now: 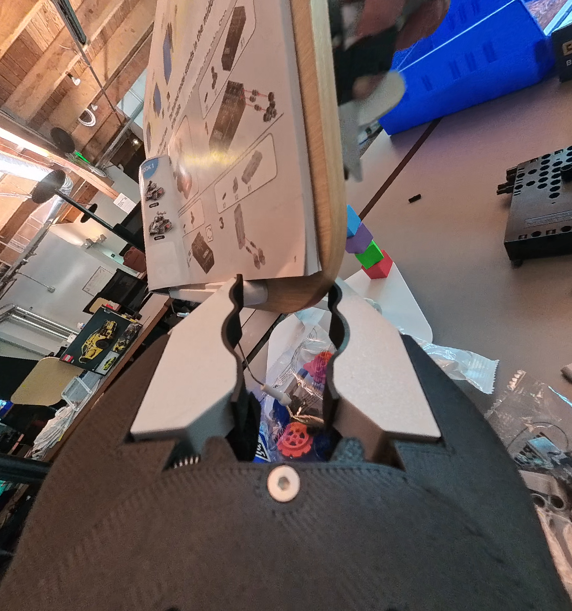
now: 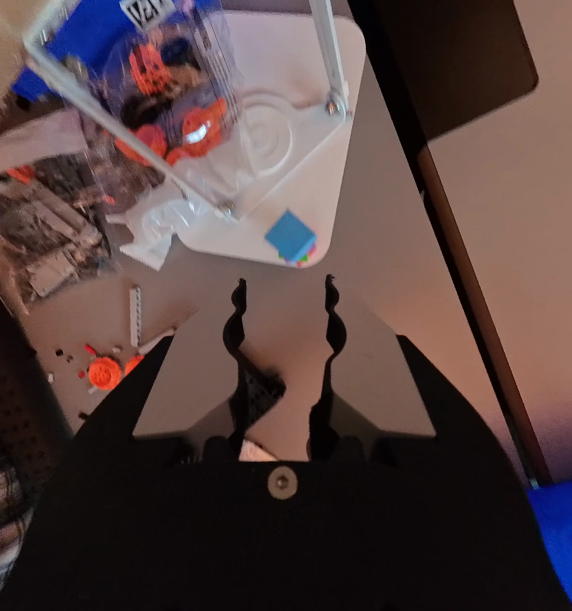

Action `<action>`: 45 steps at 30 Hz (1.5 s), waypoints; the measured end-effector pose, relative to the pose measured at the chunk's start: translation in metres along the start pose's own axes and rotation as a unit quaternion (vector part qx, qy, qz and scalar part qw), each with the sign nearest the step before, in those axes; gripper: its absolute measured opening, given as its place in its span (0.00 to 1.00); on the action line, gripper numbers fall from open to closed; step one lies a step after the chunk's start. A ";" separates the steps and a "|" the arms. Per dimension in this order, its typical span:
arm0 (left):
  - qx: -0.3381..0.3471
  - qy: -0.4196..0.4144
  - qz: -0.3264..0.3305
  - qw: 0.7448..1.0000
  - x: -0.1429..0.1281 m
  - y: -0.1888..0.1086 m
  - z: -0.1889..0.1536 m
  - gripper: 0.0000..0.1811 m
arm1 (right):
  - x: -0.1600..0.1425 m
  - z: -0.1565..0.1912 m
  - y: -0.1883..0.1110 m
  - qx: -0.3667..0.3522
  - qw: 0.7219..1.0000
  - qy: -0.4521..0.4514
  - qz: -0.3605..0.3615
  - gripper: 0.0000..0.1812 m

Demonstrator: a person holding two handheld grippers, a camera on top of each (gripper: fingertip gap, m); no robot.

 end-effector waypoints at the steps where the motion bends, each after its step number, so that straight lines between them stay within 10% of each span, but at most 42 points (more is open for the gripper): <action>1: 0.000 0.000 0.001 1.000 0.000 0.000 0.000 0.28 | -0.012 0.003 -0.008 -0.010 1.000 -0.003 0.012 0.26; 13: 0.000 0.001 0.002 1.000 0.001 0.002 -0.003 0.27 | -0.200 0.056 -0.026 -0.022 0.968 -0.068 0.240 0.24; 22: -0.003 0.000 0.000 1.000 0.001 0.002 -0.003 0.28 | -0.235 0.048 -0.007 -0.016 0.952 -0.124 0.278 0.14; 27: -0.003 0.000 0.000 1.000 0.001 0.002 -0.003 0.27 | -0.219 0.045 -0.018 -0.018 0.966 -0.111 0.233 0.14; 32: -0.002 0.001 0.001 1.000 0.001 0.002 -0.003 0.27 | -0.136 0.037 -0.041 -0.046 0.996 -0.081 -0.014 0.14; 38: 0.000 0.003 0.002 1.000 0.001 0.002 -0.002 0.27 | -0.043 0.018 -0.049 -0.024 0.952 -0.046 -0.300 0.14; 45: 0.000 0.002 0.001 1.000 0.001 0.001 0.000 0.27 | 0.000 0.001 -0.020 -0.036 0.928 -0.060 -0.366 0.14</action>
Point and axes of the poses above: each gripper's, where its closed fingertips meet, y out along the fingers, x out of its top, z = x × y across the jaws, the point moved 6 cm from there along -y, back along the fingers, and after that the axes turned 12 degrees about -y, right-handed, at the moved point
